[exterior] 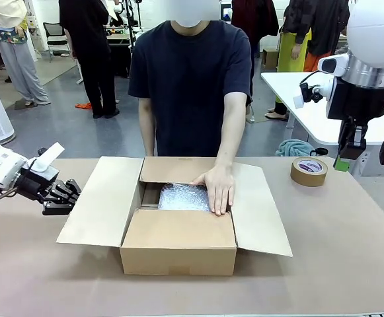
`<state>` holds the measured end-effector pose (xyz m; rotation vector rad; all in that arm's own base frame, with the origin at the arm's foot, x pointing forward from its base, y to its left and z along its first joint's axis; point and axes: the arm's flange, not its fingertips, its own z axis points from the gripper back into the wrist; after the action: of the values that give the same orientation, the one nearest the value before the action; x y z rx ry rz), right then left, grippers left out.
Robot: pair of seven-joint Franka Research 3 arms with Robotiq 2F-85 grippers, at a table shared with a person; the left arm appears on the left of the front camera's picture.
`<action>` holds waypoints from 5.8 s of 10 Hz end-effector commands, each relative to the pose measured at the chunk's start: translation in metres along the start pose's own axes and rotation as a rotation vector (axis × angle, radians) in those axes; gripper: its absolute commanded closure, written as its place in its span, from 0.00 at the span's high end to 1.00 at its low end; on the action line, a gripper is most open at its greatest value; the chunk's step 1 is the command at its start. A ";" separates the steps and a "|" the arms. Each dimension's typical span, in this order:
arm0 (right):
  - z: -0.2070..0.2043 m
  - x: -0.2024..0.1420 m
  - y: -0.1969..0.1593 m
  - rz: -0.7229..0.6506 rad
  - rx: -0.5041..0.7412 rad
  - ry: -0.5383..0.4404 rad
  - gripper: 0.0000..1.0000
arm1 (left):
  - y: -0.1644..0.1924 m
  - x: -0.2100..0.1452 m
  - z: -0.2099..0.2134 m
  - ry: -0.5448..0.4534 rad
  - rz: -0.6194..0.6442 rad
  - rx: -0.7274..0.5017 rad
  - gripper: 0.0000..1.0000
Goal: Wrap the clocks to prevent damage.
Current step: Push the right (or left) flap of the Package Box to close it, then push the left (or right) flap of the Package Box to close it.
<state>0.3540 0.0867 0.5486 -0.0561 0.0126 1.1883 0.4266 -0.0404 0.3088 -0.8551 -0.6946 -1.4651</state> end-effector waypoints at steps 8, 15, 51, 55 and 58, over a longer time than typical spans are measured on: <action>-0.001 0.001 0.000 0.002 0.003 0.001 0.01 | -0.002 0.052 -0.027 -0.283 -0.114 0.025 0.00; -0.001 0.001 0.000 0.002 0.003 0.001 0.01 | -0.002 0.091 -0.076 -0.243 -0.177 0.005 0.00; -0.001 0.001 0.000 0.002 0.003 0.001 0.01 | 0.054 0.072 -0.094 -0.205 -0.069 0.062 0.00; -0.001 0.001 0.000 0.002 0.003 0.001 0.01 | 0.054 0.072 -0.094 -0.205 -0.069 0.062 0.00; -0.029 -0.026 -0.046 0.129 0.079 -0.274 0.01 | 0.054 0.072 -0.094 -0.205 -0.069 0.062 0.00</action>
<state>0.3692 0.0655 0.5426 0.0344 -0.0780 1.2292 0.4727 -0.1598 0.3144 -0.9705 -0.9305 -1.4161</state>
